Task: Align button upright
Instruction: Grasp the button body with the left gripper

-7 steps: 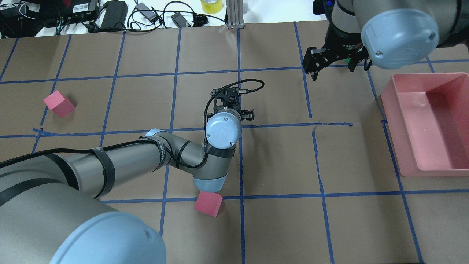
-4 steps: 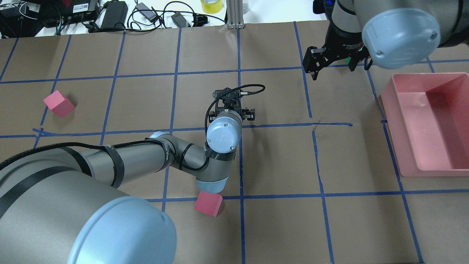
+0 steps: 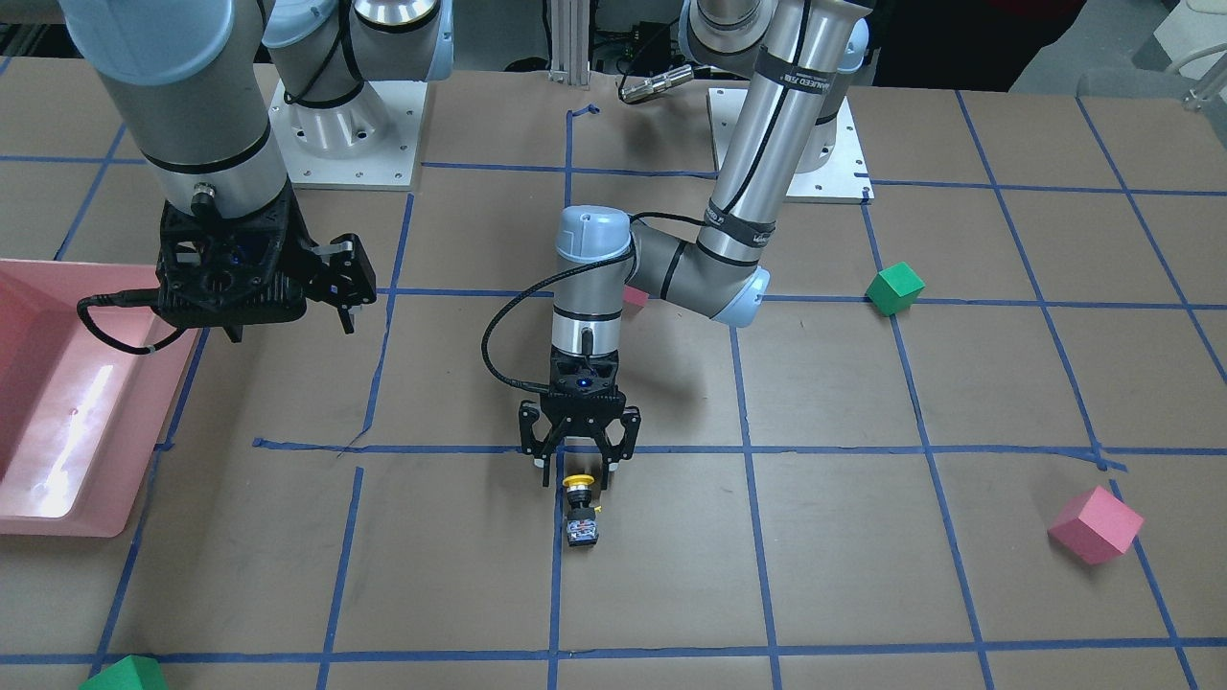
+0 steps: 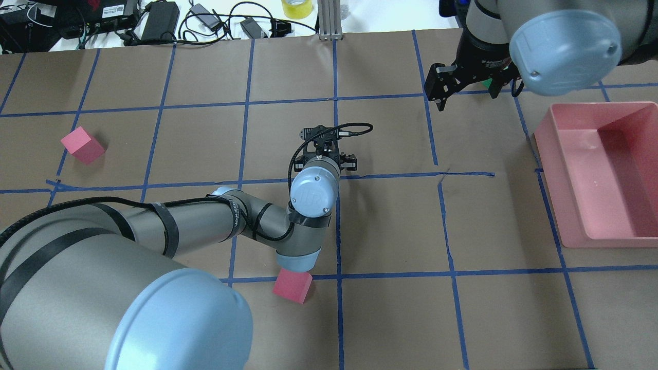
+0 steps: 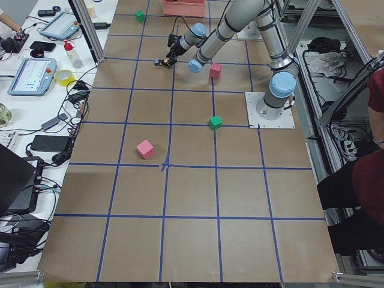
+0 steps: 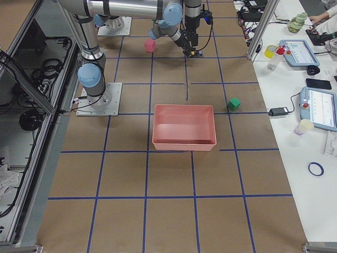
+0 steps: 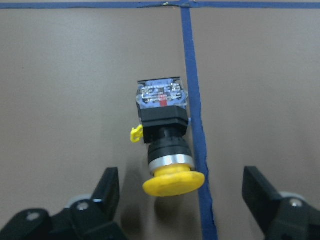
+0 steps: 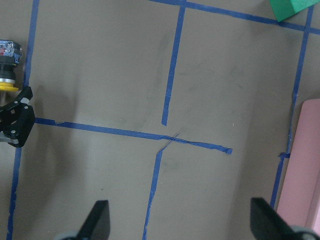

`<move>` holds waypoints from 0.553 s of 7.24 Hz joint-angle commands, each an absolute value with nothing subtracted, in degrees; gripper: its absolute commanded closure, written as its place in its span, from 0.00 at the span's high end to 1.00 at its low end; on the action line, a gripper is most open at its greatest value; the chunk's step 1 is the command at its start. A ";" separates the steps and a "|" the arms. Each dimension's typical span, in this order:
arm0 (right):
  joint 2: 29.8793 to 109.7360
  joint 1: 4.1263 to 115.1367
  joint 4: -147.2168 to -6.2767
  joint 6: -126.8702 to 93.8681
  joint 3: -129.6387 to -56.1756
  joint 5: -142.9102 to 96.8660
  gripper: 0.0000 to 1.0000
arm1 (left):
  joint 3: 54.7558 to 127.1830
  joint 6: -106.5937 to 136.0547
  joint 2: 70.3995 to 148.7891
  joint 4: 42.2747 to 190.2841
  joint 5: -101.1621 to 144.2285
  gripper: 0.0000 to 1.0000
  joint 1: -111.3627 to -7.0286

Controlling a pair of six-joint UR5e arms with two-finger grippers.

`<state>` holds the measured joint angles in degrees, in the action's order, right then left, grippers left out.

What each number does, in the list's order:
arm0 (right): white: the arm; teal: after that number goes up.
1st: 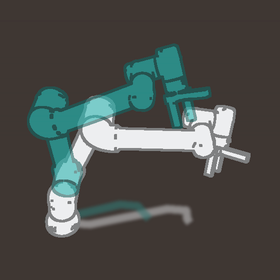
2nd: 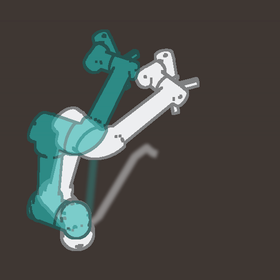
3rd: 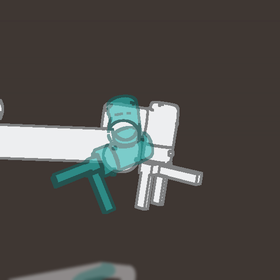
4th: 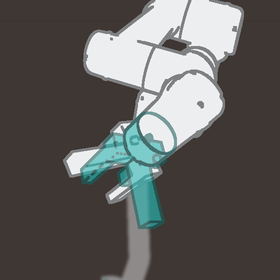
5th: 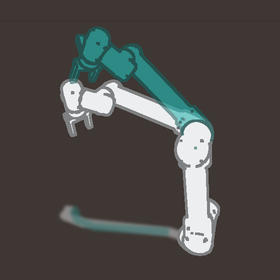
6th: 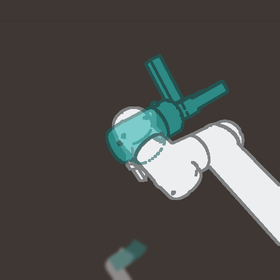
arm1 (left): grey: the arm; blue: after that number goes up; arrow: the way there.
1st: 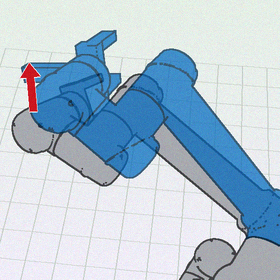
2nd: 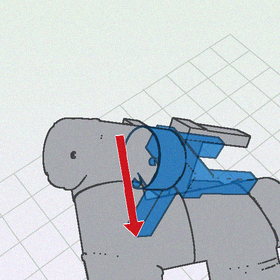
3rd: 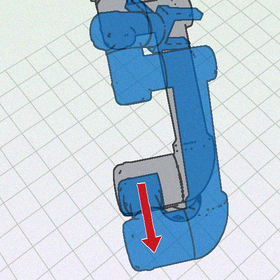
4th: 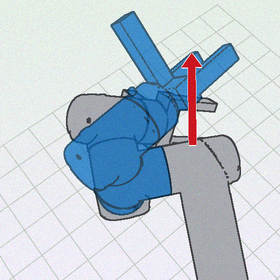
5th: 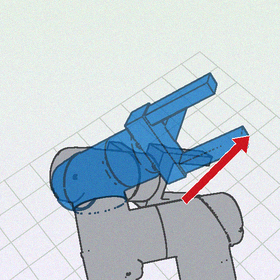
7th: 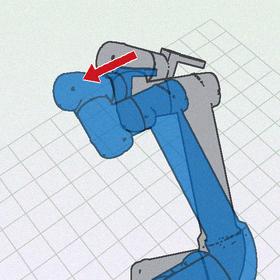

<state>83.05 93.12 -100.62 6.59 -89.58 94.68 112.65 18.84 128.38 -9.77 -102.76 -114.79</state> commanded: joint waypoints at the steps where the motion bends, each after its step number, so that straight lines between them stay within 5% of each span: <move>1: 82.97 93.16 -100.63 6.77 -89.65 94.66 1.00 | 112.94 18.63 128.41 -9.76 -102.83 0.52 -114.79; 2: 82.97 93.08 -100.63 6.85 -89.74 94.66 1.00 | 112.94 18.55 128.32 -9.76 -102.92 0.38 -114.79; 4: 82.97 93.08 -100.63 6.77 -89.74 95.01 1.00 | 111.80 16.98 127.01 -8.97 -104.41 0.28 -114.79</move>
<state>82.94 93.12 -100.64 6.74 -89.72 94.82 112.45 18.07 127.88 -9.56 -103.86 -114.79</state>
